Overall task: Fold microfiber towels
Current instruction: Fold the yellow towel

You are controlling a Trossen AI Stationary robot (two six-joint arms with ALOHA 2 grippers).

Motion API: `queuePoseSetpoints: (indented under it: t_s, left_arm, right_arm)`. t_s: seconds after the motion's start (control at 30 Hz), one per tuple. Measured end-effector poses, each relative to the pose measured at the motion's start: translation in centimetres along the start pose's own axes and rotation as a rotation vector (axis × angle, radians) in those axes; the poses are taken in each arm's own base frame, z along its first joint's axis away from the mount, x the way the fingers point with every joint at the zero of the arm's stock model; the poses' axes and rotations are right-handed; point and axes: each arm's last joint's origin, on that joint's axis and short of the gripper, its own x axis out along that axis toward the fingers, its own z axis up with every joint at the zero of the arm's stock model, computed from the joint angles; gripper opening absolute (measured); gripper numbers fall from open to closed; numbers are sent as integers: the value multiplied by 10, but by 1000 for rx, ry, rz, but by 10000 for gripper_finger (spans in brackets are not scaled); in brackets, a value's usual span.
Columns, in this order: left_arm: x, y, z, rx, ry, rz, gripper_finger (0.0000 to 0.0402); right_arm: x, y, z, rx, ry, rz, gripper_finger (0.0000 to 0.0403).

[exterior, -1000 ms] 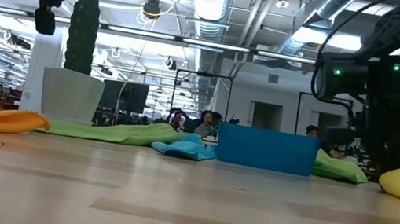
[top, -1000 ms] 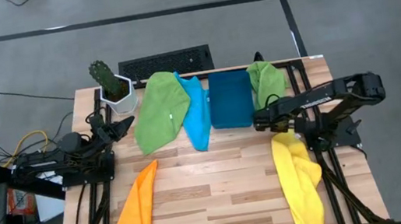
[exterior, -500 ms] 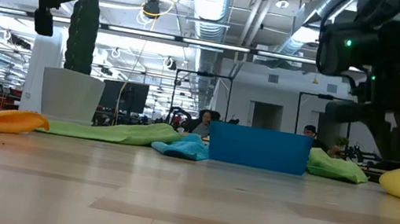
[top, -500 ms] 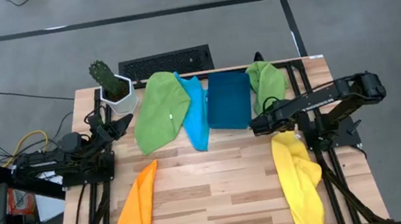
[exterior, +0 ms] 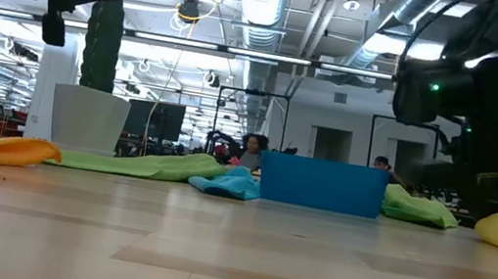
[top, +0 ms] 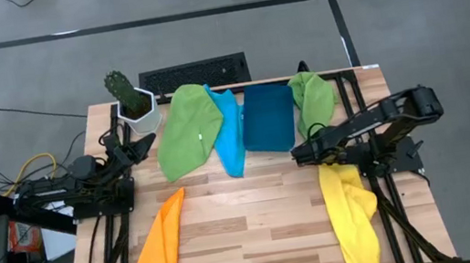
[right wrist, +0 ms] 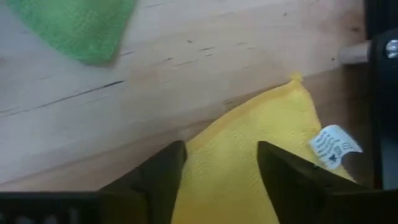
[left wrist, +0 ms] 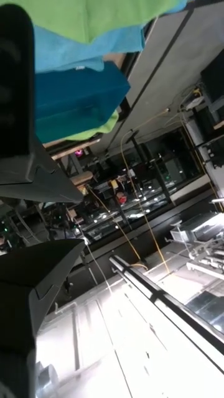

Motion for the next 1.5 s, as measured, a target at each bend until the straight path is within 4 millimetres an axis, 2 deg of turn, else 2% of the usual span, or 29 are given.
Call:
queuePoseSetpoints:
  t_s: [0.13,0.27,0.33,0.43,0.53,0.6,0.67,0.8,0.93,1.07,1.13,1.23,1.5]
  left_arm:
    - [0,2,-1,3,7,16,98]
    - [0,4,-2,13,13,38,98]
    - [0,5,-2,12,17,47,98]
    - [0,5,-3,6,26,48,98]
    - [0,6,-4,-3,47,48,98]
    - [1,6,-5,-12,54,52,98]
    - [2,6,-6,-11,60,57,98]
    - [2,7,-6,-10,62,59,98]
    - [2,6,-6,-5,62,58,98]
    - [2,7,-6,13,70,56,98]
    - [2,7,-7,17,74,61,98]
    - [2,8,-7,21,76,67,98]
    - [2,9,-7,33,58,85,98]
  right_arm:
    - [-16,24,-8,-67,35,164,121]
    - [-31,56,-19,-171,49,479,23]
    - [-36,75,-24,-213,70,641,14]
    - [-46,110,-33,-326,69,858,24]
    - [-58,136,-40,-540,31,940,27]
    - [-71,141,-40,-642,-11,919,27]
    - [-83,137,-38,-701,-64,823,29]
    - [-90,107,-25,-754,-87,556,53]
    - [-97,71,-9,-732,-117,325,113]
    - [-95,43,4,-592,-156,140,191]
    - [-87,33,7,-477,-155,100,227]
    - [-64,21,9,-348,-128,37,260]
    - [-14,23,5,-262,-45,120,271]
